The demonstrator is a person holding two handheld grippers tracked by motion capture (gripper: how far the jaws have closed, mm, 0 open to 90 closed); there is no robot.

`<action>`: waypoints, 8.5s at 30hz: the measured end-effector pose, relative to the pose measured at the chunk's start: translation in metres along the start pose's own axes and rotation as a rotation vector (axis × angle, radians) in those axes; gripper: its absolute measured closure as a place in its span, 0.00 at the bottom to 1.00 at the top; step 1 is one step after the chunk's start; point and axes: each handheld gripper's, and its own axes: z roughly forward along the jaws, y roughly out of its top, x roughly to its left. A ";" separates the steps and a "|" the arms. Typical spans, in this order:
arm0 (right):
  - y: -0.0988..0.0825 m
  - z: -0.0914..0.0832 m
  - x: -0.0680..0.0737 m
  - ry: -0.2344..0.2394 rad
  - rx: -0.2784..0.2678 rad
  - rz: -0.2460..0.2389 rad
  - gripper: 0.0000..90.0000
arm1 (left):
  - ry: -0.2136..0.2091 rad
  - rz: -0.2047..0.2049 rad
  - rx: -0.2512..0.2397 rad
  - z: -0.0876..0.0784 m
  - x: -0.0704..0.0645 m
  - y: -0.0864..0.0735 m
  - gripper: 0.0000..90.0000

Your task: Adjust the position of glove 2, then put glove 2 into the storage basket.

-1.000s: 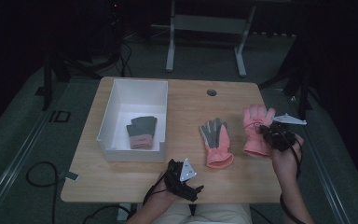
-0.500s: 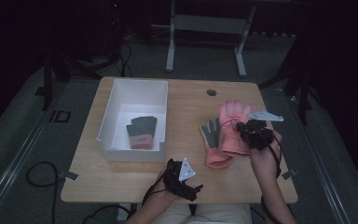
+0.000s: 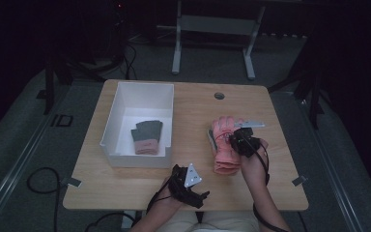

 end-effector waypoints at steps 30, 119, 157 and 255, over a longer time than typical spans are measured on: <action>-0.002 -0.022 -0.026 0.179 -0.128 -0.047 0.32 | -0.008 -0.012 0.011 -0.001 0.004 0.003 0.03; -0.016 0.030 -0.054 0.285 0.009 -0.035 0.77 | -0.141 -0.304 0.191 0.078 0.102 0.132 0.86; 0.107 -0.043 0.029 0.366 -0.230 -0.093 0.77 | 0.038 -0.229 0.121 -0.093 0.158 0.192 0.87; 0.155 0.035 0.150 0.418 0.101 -0.287 0.48 | 0.194 -0.511 0.377 -0.087 0.258 0.055 0.44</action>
